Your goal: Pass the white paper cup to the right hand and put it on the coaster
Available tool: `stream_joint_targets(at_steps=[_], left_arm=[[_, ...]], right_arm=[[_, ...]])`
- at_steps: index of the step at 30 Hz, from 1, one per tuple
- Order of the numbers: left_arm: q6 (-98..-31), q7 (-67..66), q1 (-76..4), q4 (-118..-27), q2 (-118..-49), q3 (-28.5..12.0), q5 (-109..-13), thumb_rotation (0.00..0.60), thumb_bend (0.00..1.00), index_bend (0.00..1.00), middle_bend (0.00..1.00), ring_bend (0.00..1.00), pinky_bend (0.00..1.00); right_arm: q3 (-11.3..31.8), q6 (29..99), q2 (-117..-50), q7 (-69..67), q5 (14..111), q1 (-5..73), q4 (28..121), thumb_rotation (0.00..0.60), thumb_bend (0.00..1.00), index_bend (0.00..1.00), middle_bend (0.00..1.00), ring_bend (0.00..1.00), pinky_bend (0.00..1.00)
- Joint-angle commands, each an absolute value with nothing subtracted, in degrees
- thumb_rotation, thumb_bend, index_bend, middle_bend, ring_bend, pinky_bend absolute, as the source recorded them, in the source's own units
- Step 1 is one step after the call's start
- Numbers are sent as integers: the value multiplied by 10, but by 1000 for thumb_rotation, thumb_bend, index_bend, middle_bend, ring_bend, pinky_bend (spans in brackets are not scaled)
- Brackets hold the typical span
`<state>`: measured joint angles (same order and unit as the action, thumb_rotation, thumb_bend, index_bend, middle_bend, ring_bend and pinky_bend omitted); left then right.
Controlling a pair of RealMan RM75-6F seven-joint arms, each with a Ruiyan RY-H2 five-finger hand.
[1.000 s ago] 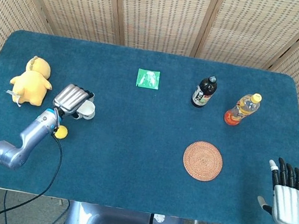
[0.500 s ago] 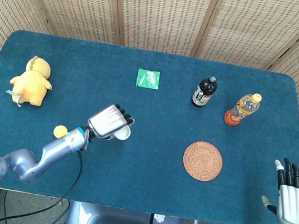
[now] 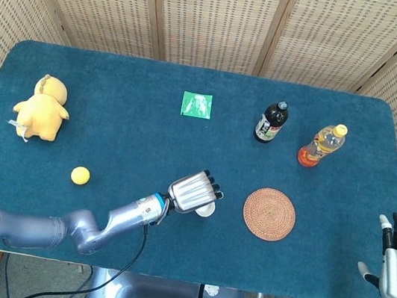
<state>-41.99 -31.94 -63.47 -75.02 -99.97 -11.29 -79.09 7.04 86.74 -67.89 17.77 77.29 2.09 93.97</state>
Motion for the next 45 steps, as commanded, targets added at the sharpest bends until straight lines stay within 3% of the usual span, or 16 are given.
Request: stream_joint_targets(at_steps=[1,5,6,8,15,21,26,32,39,45], left_arm=[[-414,-322,-637,-749,-1003,-107,-783,600,24,380,412,402,452],[-395,-345,-639,-760,-995,-102,-748,600,0,36,127,134,250],[-394,-349,-639,-768,-991,-102,-739,600,0,2,53,62,199],[-404,-349,-633,-797,-973,-106,-728,600,0,0,2,8,148],[-464,-298,-588,-888,-881,-124,-707,600,0,0,0,0,9],[-530,-271,-524,-935,-785,-120,-687,600,0,0,0,0,0],[-612,-270,-431,-976,-702,-93,-618,600,0,0,0,0,0],[-676,-255,-354,-994,-662,-56,-595,600,0,0,0,0,0],[-747,-191,-271,-979,-647,-20,-632,600,0,0,0,0,0],[-799,-140,-207,-995,-637,11,-690,600,0,0,0,0,0]], right_arm=[[70,869,-677,176,773,20,940,600,0,82,0,0,0],[69,872,-675,173,776,19,943,600,0,82,0,0,0],[69,873,-675,173,777,19,944,600,0,82,0,0,0],[69,874,-674,171,779,19,946,600,0,82,0,0,0],[66,876,-672,166,788,19,949,600,0,82,0,0,0],[63,877,-671,164,794,19,952,600,0,83,0,0,0],[58,873,-674,174,801,22,954,600,0,83,0,0,0],[54,851,-682,190,810,38,956,600,0,84,0,0,0],[61,764,-676,178,835,103,968,600,0,86,0,0,0],[81,617,-677,129,878,226,1001,600,0,86,0,0,0]])
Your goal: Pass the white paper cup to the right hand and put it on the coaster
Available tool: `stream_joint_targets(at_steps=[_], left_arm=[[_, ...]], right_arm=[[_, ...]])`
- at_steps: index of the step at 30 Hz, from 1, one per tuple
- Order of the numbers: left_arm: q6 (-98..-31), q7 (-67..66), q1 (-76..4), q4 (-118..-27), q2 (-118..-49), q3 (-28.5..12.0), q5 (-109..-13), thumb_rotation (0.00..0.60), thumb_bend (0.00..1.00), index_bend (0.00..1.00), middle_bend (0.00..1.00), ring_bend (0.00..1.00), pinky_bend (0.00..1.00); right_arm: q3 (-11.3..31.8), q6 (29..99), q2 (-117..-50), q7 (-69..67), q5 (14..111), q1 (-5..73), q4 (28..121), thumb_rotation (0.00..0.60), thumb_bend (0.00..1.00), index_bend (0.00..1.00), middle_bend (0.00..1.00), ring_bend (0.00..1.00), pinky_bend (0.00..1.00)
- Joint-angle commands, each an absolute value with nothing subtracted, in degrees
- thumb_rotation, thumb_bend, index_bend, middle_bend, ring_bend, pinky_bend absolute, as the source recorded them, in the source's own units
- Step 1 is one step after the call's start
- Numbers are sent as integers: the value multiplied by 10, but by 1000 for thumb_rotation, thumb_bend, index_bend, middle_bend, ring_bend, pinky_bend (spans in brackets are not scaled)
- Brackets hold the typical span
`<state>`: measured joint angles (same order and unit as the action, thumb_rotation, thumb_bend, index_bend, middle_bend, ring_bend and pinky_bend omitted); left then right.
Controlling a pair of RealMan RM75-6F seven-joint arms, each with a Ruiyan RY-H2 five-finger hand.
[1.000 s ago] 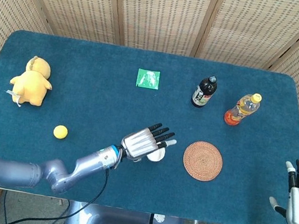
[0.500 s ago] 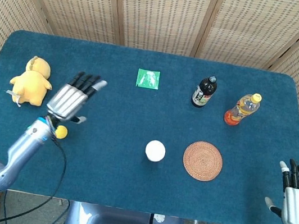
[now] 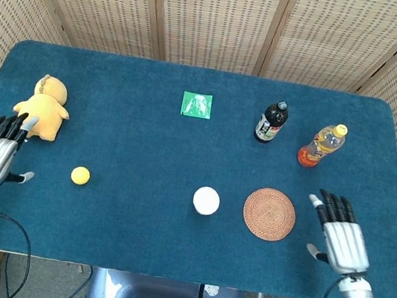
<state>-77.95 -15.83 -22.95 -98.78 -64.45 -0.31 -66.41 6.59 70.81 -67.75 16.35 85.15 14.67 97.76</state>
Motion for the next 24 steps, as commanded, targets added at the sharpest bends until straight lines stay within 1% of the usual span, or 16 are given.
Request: stream_joint_targets(at_steps=[1,5,8,19,24], left_arm=[[-804,-145,-203,-997,-635,10,-694,600,0,0,0,0,0],[-815,-155,-194,-1004,-636,4,-702,600,0,0,0,0,0],[-814,-155,-189,-1004,-636,3,-711,600,0,0,0,0,0],[-807,-147,-180,-1002,-633,-2,-729,600,0,0,0,0,0],[-803,-148,-177,-1004,-632,-4,-737,600,0,0,0,0,0]], right_arm=[[84,590,-681,121,880,248,1001,600,0,86,0,0,0],[95,517,-698,108,869,307,995,600,0,86,0,0,0],[102,483,-712,113,858,338,991,600,0,87,0,0,0],[115,414,-773,133,815,414,955,600,0,89,0,0,0],[118,393,-809,156,779,442,931,600,0,88,0,0,0]])
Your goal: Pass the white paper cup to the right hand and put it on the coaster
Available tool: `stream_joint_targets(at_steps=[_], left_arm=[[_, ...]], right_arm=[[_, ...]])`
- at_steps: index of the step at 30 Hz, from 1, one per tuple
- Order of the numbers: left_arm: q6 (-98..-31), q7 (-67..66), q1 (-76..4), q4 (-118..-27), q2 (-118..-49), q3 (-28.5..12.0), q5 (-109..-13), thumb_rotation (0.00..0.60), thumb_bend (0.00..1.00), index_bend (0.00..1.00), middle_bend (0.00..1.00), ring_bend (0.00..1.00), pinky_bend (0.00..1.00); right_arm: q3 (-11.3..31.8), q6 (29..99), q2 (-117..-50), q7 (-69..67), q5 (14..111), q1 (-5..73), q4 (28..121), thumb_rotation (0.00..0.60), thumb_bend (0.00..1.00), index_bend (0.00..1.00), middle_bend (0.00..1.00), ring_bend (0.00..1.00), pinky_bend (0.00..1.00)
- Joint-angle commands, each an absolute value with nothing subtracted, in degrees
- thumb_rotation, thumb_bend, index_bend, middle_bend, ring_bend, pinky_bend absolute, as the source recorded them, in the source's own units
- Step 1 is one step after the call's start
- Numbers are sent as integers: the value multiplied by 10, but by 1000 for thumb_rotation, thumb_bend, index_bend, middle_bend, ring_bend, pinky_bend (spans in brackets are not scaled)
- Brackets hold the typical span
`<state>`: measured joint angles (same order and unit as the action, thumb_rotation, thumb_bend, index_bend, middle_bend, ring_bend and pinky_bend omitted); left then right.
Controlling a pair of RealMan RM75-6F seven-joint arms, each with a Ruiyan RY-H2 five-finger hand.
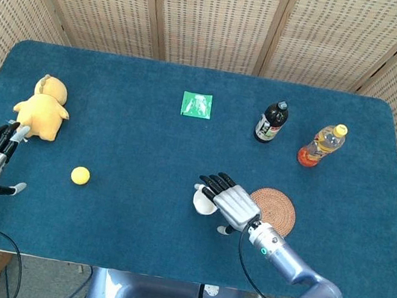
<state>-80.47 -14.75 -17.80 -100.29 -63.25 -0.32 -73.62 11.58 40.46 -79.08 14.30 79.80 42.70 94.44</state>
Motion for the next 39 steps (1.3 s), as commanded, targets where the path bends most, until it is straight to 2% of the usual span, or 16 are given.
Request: stream_joint_targets(at_steps=[1,8,10,11,14,16,19,22,30,34,39], left_arm=[[-800,-148,-177,-1004,-632,-4,-739,600,0,0,0,0,0],[-795,-150,-174,-1005,-632,-10,-741,600,0,0,0,0,0],[-794,-149,-172,-1006,-631,-13,-741,600,0,0,0,0,0],[-793,-148,-172,-1006,-631,-13,-742,600,0,0,0,0,0],[-791,-144,-170,-1006,-629,-16,-744,600,0,0,0,0,0],[-787,-142,-169,-1005,-628,-18,-744,600,0,0,0,0,0],[-781,-138,-169,-1004,-627,-21,-744,600,0,0,0,0,0],[-777,-136,-168,-1004,-625,-23,-744,600,0,0,0,0,0],[-768,-133,-167,-1006,-623,-26,-748,600,0,0,0,0,0],[-767,-135,-165,-1010,-622,-25,-756,600,0,0,0,0,0],[-768,-138,-163,-1017,-621,-24,-764,600,0,0,0,0,0]], right_arm=[[117,389,-816,163,771,447,925,600,0,89,0,0,0],[107,380,-855,188,731,470,882,600,0,107,13,0,0],[105,384,-868,190,722,474,863,600,0,146,79,22,19],[105,386,-872,190,721,475,857,600,0,168,117,49,50],[102,399,-886,188,721,478,831,600,0,328,320,284,314],[101,406,-892,175,724,478,819,600,29,427,414,393,424],[107,433,-898,129,746,473,811,600,134,484,488,467,520],[109,448,-887,104,762,471,817,600,183,489,498,472,532],[112,472,-803,115,747,452,873,600,200,496,500,472,532],[90,473,-737,132,721,425,906,600,200,494,496,471,532],[63,461,-704,129,692,402,911,600,200,490,491,469,532]])
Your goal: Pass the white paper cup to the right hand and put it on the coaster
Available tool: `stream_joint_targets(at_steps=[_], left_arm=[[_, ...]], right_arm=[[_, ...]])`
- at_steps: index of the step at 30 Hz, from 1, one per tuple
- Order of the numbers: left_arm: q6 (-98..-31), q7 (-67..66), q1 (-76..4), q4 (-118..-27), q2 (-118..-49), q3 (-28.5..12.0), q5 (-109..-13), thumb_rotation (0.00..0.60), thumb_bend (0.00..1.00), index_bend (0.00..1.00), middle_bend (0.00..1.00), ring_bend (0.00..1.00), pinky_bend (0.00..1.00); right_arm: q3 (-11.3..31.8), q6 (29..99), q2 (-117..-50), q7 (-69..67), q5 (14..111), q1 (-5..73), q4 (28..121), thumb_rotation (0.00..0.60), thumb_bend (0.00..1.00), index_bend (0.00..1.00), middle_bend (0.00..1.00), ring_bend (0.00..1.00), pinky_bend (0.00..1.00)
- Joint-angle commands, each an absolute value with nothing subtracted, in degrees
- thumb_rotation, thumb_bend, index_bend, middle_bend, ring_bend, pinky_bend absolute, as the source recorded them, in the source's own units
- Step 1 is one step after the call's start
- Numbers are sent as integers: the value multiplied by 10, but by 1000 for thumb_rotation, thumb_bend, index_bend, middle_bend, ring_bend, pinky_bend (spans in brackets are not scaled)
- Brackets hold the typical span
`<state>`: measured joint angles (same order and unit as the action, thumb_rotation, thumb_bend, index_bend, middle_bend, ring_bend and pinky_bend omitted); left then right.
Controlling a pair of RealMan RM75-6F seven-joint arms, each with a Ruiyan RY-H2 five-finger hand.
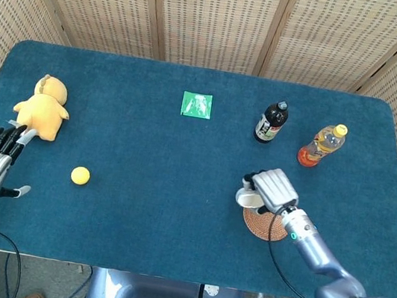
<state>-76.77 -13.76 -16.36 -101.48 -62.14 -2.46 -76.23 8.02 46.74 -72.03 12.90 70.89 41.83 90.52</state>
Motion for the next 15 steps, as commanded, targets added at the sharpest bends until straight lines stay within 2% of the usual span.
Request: stream_joint_targets(at_steps=[1,15], left_arm=[[-767,-139,-163,-1018,-621,-25,-766,600,0,0,0,0,0],[-756,-148,-164,-1020,-623,-29,-764,600,0,0,0,0,0]], right_arm=[[58,459,-702,127,687,399,907,600,200,490,491,469,532],[46,452,-712,110,681,393,880,600,201,473,483,464,532]])
